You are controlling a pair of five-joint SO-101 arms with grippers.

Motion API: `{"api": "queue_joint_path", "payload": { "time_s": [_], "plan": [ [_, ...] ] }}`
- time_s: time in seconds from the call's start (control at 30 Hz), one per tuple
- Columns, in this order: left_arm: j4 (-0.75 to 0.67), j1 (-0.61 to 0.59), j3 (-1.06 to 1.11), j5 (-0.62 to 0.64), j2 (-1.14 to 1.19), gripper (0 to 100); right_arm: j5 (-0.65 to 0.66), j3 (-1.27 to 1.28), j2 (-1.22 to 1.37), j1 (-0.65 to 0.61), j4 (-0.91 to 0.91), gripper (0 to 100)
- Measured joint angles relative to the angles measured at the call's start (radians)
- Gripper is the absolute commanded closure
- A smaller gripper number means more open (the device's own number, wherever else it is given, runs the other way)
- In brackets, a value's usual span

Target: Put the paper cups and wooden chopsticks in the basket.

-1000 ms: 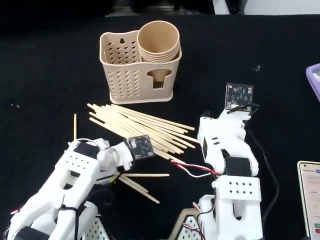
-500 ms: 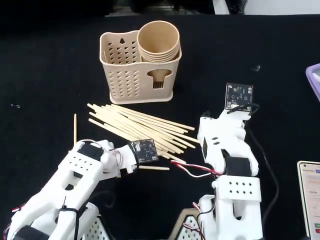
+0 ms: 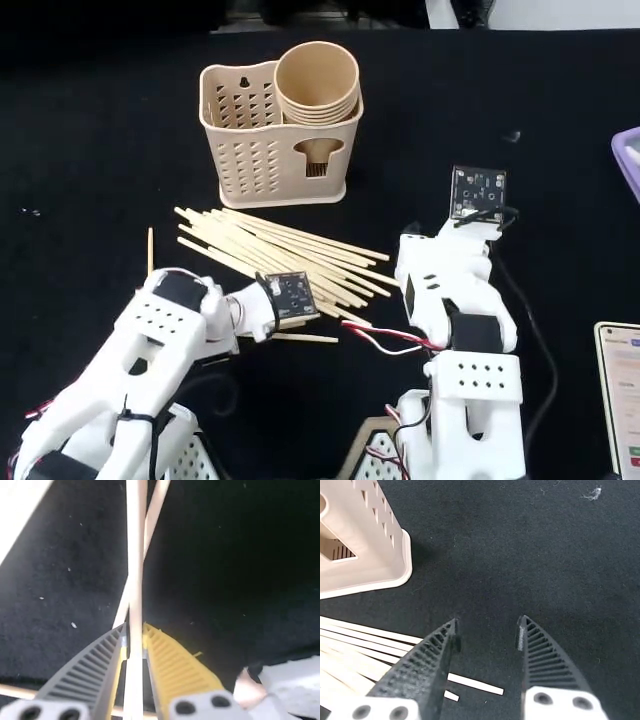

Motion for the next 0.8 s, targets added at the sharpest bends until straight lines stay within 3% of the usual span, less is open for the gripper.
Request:
{"api": "queue_joint_path", "payload": {
  "time_s": [0.17, 0.37, 0.57, 0.8],
  "plan": [
    [-0.011, 0.000, 0.012, 0.002, 0.000, 97, 0.000, 0.000, 0.000, 0.000, 0.000, 80.9],
    [0.267, -0.063, -0.187, -0.006, 0.000, 97, 0.000, 0.000, 0.000, 0.000, 0.000, 80.9],
    [0.540, -0.166, -0.509, -0.112, 0.000, 97, 0.000, 0.000, 0.000, 0.000, 0.000, 80.9],
    [0.578, -0.186, -0.832, 0.028, 0.000, 97, 0.000, 0.000, 0.000, 0.000, 0.000, 80.9]
  ]
}}
